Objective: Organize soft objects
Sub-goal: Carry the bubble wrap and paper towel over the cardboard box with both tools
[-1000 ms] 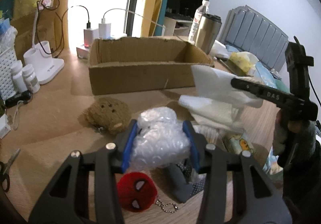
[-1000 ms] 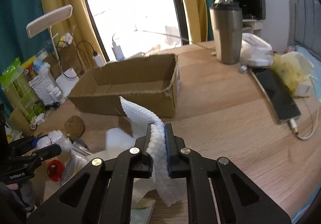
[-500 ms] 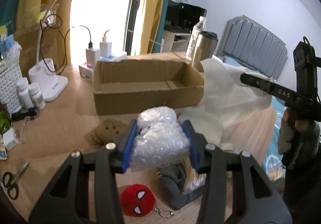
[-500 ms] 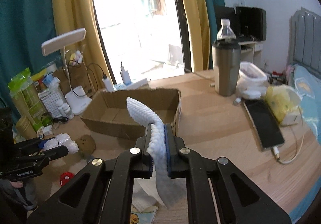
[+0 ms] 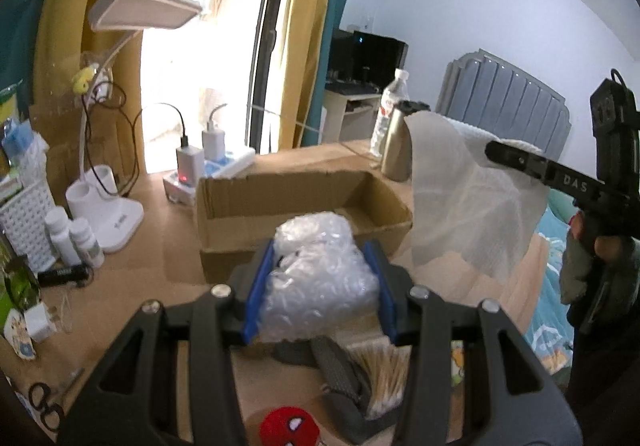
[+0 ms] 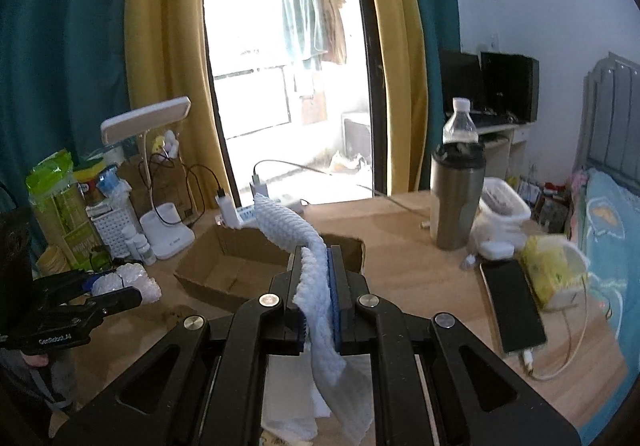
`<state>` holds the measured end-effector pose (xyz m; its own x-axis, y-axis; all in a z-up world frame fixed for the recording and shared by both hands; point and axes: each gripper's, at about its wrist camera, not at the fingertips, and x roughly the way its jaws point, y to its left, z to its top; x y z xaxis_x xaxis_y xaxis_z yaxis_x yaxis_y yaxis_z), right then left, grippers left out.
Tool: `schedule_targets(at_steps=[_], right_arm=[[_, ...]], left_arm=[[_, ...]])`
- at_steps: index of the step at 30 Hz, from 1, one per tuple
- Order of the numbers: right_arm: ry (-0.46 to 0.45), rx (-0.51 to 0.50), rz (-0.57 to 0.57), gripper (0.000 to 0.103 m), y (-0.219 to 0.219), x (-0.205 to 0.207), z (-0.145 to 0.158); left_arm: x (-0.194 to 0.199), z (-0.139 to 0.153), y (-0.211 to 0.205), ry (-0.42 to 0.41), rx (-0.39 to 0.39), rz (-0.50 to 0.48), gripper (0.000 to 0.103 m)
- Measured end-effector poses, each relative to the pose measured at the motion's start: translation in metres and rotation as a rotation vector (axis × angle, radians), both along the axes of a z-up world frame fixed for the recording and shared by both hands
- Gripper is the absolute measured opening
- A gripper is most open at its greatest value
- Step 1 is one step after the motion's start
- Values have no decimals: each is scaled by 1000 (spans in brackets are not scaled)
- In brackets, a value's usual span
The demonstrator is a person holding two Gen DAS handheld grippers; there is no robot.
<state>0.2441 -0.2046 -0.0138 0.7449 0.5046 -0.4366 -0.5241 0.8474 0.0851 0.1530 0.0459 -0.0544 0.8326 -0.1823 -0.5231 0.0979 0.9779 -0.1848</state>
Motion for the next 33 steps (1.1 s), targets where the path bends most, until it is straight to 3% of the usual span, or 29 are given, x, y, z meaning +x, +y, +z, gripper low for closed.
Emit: schedule_targets(at_steps=[8,18,33], right_arm=[[-39,-5,30,10,14,16,16],[-30,-2,63,10,39,45,13],[80,11,90,10,81,109,-34]], left_arm=[[11,14,8,-44,7,12,47],[34,10,20,-45,8,23,47],[67,-6,37,-20,-13,36,47]])
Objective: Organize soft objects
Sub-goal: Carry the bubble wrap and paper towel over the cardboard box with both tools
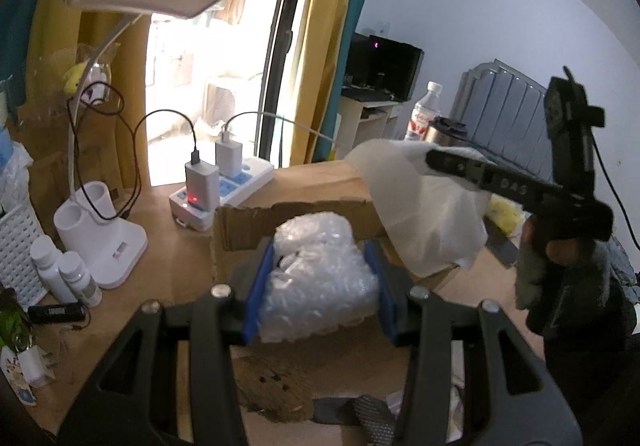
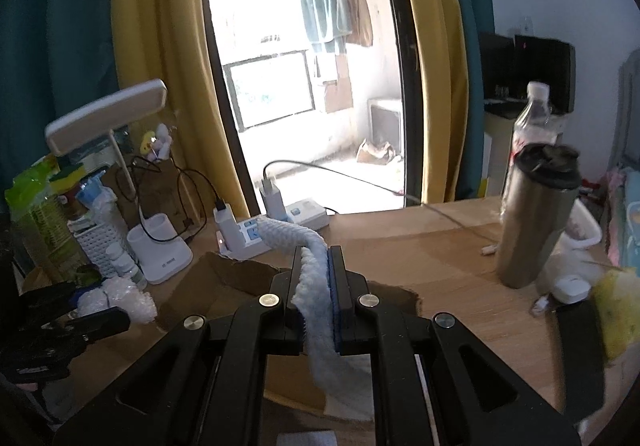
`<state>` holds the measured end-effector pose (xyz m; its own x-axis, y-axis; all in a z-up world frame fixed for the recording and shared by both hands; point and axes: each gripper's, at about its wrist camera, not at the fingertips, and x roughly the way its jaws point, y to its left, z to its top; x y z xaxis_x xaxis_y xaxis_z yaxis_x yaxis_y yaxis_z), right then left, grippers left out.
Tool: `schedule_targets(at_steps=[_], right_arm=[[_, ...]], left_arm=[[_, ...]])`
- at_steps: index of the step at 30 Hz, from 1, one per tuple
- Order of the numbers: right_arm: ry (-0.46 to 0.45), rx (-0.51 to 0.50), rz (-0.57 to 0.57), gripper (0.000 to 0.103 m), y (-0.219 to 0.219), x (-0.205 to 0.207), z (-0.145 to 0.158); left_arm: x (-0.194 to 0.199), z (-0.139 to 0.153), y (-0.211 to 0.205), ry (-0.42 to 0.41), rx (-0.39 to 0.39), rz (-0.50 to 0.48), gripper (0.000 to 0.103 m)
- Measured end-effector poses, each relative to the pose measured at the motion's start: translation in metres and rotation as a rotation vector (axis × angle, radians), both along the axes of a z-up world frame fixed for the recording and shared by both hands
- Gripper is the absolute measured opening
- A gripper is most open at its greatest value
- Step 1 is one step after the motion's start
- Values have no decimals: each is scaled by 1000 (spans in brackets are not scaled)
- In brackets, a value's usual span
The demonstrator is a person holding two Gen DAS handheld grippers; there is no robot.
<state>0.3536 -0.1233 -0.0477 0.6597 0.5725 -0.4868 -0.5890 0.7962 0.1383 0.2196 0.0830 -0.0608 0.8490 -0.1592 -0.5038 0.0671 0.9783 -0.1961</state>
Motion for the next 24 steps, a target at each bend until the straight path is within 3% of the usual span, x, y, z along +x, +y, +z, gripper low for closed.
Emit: schedule_targets(at_steps=[6,11,16,24], right_arm=[[63,-7,-27,10,5,19,-28],[171,-88,-72,11,7,33,-56],[158,-83,-61,55,-1,19,-49],[60,-68,-68,60,-29,-10,-22]], left_arm=[[12,-12,5,24,-13,3,47],[19,-20,2,36,-22,-6,47],[22,-23,-4,44,-21,-17,47],[34,-30,-17,57,-7,-27,47]])
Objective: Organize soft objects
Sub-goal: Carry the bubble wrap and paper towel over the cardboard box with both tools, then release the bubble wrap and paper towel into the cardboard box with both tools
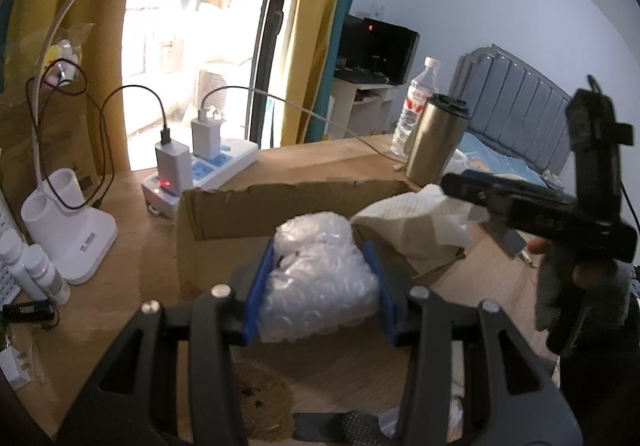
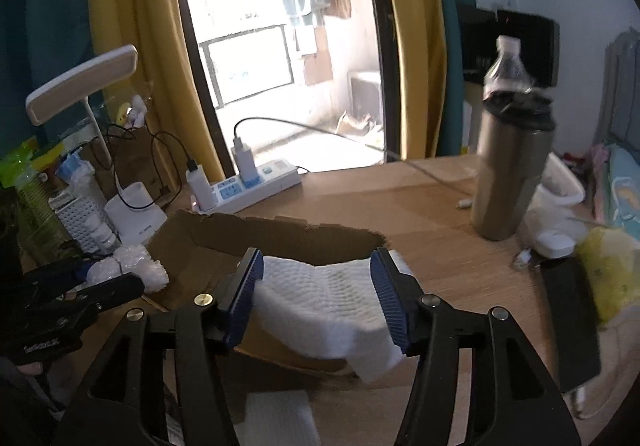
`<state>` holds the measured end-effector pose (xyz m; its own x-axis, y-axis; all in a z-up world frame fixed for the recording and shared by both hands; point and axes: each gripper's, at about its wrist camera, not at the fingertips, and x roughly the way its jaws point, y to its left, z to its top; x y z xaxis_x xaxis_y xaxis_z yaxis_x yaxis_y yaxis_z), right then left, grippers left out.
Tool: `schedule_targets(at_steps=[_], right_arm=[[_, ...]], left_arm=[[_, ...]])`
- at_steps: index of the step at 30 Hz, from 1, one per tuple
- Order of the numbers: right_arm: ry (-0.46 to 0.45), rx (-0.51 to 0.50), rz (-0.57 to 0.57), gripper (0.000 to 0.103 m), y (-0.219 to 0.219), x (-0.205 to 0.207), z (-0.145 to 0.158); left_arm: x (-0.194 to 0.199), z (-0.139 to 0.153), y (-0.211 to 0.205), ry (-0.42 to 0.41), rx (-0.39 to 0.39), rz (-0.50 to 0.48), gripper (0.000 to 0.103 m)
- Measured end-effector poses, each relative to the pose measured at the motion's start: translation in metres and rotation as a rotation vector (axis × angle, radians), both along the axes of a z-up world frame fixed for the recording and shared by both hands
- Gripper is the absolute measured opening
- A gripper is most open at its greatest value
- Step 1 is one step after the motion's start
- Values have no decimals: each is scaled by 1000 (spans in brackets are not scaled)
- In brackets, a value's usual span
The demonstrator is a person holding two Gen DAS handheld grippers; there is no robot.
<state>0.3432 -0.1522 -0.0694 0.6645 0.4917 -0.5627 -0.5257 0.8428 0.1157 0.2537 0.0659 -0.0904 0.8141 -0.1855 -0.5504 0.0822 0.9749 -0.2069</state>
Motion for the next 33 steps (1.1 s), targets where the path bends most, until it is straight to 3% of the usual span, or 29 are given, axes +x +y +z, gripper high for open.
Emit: schedule_targets(at_steps=[4,11,19,24,29,33], right_arm=[[-7,-26,-41,62,-14,3,-7],[122,-79,-82,62,-21,26,-46],[139,-188,-76,61,-2,34,-65],[44,-179,-69,61,-4,18,-47],[-81,-76,-53,63,-26,-6,-8],[-84,13,-67,67,-48,-9,-3]], left_arm=[[4,0,-7,2,9,-10,47],[10,0,-17,10,21,-26,47],[19,-2,-22,24,24,-28,47],[24,-6,-29,37,30,-43,47],[29,-9,-34,47,34,-53,47],[32,-9,-39,47,38,-57,47]])
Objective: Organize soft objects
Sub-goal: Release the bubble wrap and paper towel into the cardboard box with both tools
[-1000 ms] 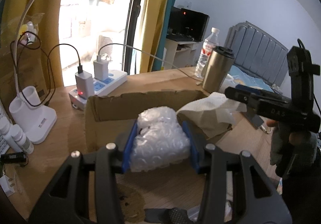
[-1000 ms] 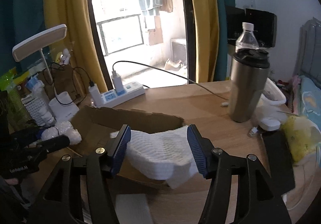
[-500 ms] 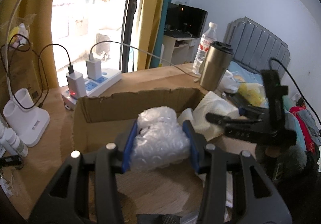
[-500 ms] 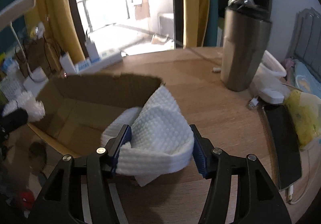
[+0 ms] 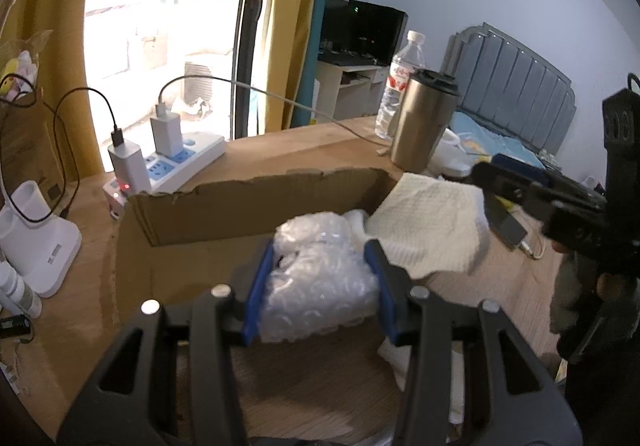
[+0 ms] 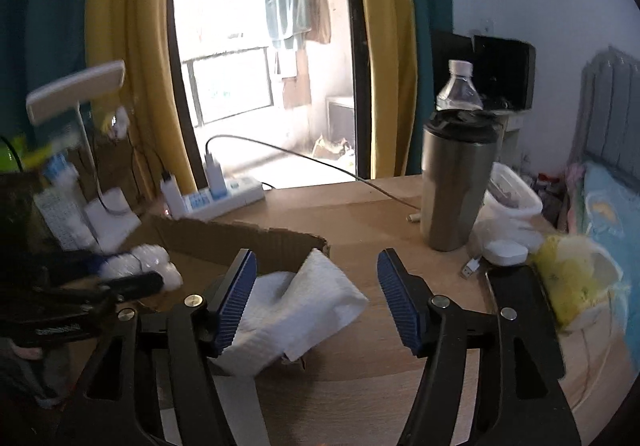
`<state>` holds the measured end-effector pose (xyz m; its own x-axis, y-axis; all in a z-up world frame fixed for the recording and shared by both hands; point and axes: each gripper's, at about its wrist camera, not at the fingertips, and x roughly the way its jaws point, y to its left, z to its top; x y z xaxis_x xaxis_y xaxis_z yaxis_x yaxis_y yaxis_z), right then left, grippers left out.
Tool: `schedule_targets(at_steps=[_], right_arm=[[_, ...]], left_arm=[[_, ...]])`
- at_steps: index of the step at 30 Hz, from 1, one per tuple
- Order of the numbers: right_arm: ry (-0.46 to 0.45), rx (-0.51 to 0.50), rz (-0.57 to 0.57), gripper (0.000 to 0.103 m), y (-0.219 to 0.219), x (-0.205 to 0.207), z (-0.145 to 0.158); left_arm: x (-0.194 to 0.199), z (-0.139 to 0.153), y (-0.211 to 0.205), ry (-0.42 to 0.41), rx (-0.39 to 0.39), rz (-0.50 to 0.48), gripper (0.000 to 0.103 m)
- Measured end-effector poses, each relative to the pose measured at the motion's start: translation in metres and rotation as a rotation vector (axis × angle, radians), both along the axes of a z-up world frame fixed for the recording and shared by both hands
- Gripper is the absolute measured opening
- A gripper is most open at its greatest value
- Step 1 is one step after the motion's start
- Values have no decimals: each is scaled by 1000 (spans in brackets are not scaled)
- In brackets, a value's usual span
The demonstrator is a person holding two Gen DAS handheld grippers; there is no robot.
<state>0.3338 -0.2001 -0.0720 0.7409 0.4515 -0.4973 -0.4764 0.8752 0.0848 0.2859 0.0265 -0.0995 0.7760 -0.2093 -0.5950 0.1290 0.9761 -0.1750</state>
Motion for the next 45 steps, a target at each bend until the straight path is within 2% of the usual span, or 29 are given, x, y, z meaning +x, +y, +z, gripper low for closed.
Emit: schedule_targets(at_steps=[6,8,10,13,16,19,23,26,30,34,39,45], right_arm=[[149,36,20,67,-6,19,-28],[162,16,19,63,2,21,-36],[160,-18,18,39,9,24,-40],[136,-98,22,34,21,26,-44],[139,-194,48,34,38,28,-56],[153,-221,64,34,44,29,-65],[163,-214,60,34,41,32,-65],[122,-193,72,34,41,25,-55],[55,-136,99,49,38,11,-37],[27,-75,165,55,40,-1,-25],[50,-109,212,55,54,-4,-34],[144,-125,232,56,65,3,-53]], left_arm=[[7,-4,-7,19,9,5,47],[10,-6,-9,28,12,10,47],[13,-8,-10,34,14,13,47],[16,-10,-12,42,15,17,48],[20,-13,-13,53,12,16,48],[24,-15,-14,62,7,13,48],[27,-16,-14,72,4,11,52],[29,-17,-12,82,-8,16,53],[28,-16,-10,82,-16,16,57],[24,-12,-10,74,-20,13,58],[16,-6,-7,62,-24,19,58],[1,4,3,39,-23,30,58]])
